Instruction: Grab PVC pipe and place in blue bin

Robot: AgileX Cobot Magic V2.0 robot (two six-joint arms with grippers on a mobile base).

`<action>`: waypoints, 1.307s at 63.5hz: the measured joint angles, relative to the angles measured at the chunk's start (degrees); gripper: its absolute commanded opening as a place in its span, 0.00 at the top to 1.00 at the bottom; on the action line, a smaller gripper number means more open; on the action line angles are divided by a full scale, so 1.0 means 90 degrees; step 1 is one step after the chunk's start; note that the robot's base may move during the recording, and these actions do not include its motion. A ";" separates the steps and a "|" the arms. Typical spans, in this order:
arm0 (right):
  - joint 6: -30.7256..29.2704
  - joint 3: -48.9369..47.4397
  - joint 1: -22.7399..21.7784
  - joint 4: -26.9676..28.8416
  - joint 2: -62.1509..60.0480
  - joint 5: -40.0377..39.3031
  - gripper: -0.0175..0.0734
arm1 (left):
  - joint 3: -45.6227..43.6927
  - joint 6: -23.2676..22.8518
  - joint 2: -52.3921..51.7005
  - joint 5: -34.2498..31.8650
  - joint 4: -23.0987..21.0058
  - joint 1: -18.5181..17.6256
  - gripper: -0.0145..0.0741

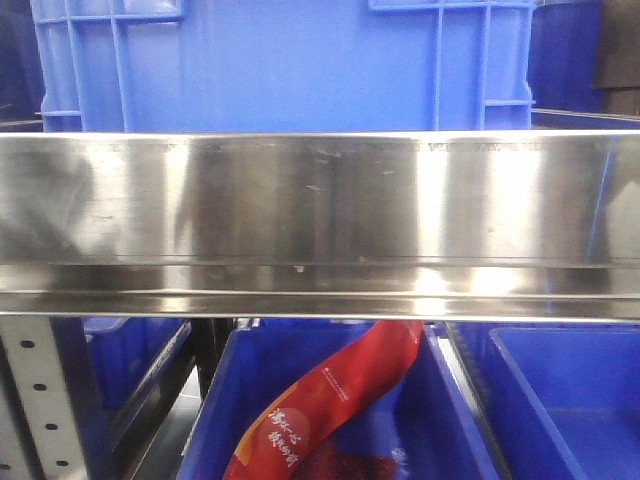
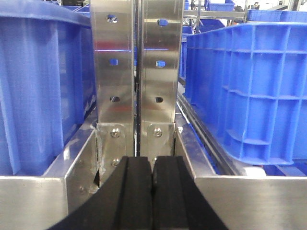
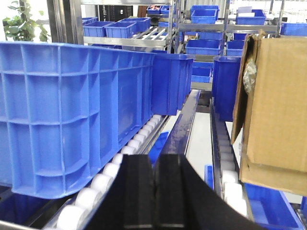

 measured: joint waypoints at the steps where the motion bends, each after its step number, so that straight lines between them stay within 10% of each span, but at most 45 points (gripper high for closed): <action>1: 0.0000 0.0000 0.0000 0.0000 0.0000 -0.0010 0.99 | 0.0000 0.0000 0.0000 0.0000 0.0000 0.0000 0.96; 83: 0.0000 0.0010 0.0000 0.0000 0.0000 -0.0051 0.99 | 0.0031 0.0000 -0.0009 -0.0118 0.0000 0.0000 0.96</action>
